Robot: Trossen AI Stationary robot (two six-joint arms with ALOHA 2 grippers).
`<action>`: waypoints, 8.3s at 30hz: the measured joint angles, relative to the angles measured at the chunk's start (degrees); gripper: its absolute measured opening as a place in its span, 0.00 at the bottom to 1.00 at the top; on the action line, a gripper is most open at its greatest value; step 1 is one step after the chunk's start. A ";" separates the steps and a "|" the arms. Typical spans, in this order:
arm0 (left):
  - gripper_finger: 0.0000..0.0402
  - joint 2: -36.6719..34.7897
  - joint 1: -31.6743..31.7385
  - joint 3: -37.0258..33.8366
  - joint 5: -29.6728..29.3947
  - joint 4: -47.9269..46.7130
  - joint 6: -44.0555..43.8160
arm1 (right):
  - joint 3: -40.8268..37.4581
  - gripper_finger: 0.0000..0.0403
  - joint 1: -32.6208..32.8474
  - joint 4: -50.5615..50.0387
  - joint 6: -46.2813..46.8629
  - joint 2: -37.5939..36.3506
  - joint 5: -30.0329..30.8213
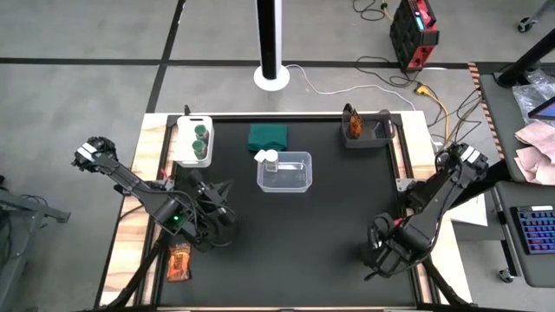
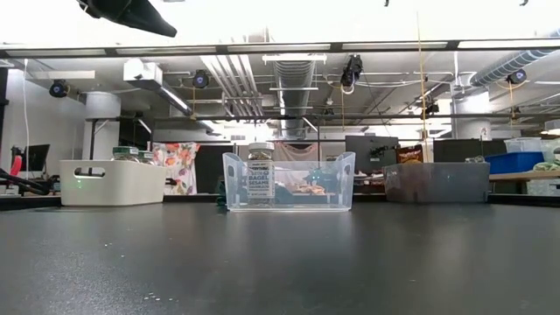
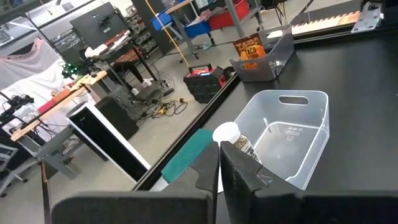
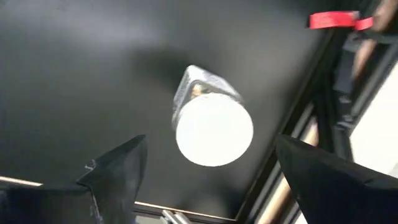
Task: Sort spices by type
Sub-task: Put the white spice bottle into the transparent bin
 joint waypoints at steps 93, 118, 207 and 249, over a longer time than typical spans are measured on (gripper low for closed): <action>0.00 -1.17 -1.42 -0.13 -1.14 -1.95 -1.27 | 47.92 0.49 -44.40 -12.42 -116.95 24.01 7.08; 0.00 -5.64 -8.94 -0.17 -4.65 -4.61 -5.40 | 64.99 0.49 -57.72 -12.51 -140.39 45.52 8.69; 0.00 -5.73 -8.94 -0.42 -2.49 -6.91 -6.69 | 60.28 0.50 -59.04 -5.69 -145.10 47.60 8.67; 0.00 -5.73 -8.96 -0.39 -1.31 -7.15 -6.69 | 57.54 0.51 -59.14 -4.68 -145.37 47.40 10.48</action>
